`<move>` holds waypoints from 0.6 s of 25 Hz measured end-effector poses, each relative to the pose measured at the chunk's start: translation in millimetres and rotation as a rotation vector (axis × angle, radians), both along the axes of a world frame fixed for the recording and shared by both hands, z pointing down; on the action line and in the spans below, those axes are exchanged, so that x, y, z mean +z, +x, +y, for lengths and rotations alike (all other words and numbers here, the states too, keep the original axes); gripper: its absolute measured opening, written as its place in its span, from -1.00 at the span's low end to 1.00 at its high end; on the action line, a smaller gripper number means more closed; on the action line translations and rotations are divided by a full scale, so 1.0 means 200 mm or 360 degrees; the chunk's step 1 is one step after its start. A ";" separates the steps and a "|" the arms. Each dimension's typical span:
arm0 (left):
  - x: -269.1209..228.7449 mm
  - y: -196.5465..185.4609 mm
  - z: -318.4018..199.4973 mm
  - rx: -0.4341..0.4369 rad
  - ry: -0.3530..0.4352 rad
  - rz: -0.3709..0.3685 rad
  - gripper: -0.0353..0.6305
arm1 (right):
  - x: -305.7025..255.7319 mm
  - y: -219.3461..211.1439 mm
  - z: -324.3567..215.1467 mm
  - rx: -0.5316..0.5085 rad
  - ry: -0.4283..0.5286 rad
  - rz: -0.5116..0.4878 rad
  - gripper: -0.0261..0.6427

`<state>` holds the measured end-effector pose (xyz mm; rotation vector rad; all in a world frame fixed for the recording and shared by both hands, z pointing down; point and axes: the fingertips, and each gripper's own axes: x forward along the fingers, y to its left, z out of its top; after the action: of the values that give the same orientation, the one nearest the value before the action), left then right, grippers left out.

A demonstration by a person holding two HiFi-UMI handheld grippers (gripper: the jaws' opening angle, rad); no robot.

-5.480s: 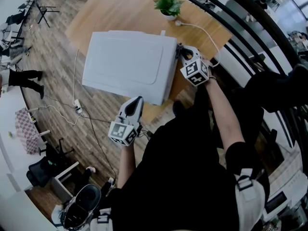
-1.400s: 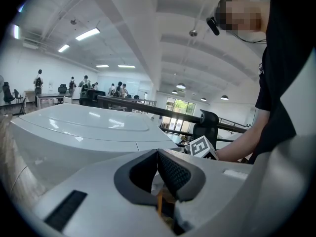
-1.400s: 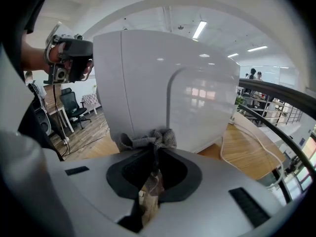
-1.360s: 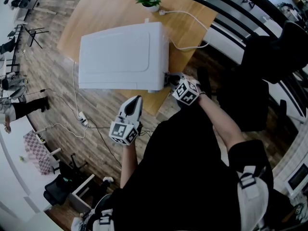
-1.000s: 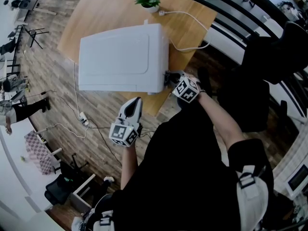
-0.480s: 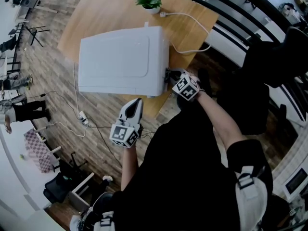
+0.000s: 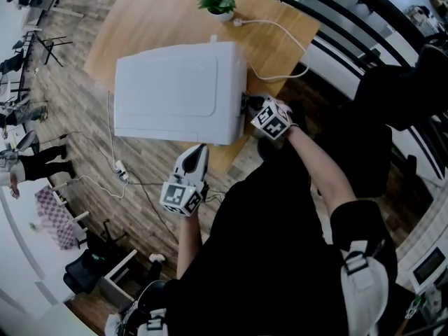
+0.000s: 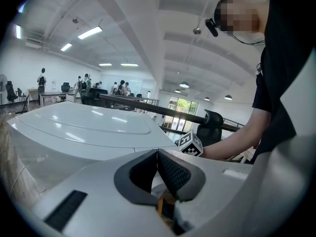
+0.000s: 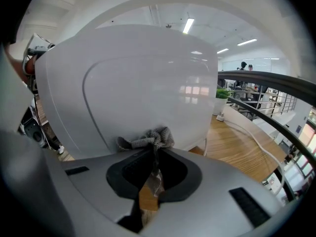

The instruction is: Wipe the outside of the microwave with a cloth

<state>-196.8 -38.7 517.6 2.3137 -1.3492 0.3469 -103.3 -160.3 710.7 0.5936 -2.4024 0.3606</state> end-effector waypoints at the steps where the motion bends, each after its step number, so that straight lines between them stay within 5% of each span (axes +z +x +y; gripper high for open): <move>1: 0.00 0.00 -0.01 -0.0001 -0.0001 0.0001 -0.88 | 0.00 0.00 -0.02 0.0002 0.0004 0.0002 -0.83; 15: -0.02 -0.02 -0.04 -0.0065 -0.0003 0.0007 -0.88 | -0.02 0.04 -0.27 0.0027 0.0072 0.0040 -0.83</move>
<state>-200.1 -47.3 513.2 2.2807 -1.3913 0.3299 -95.8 -213.9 707.3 0.6354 -2.3884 0.3052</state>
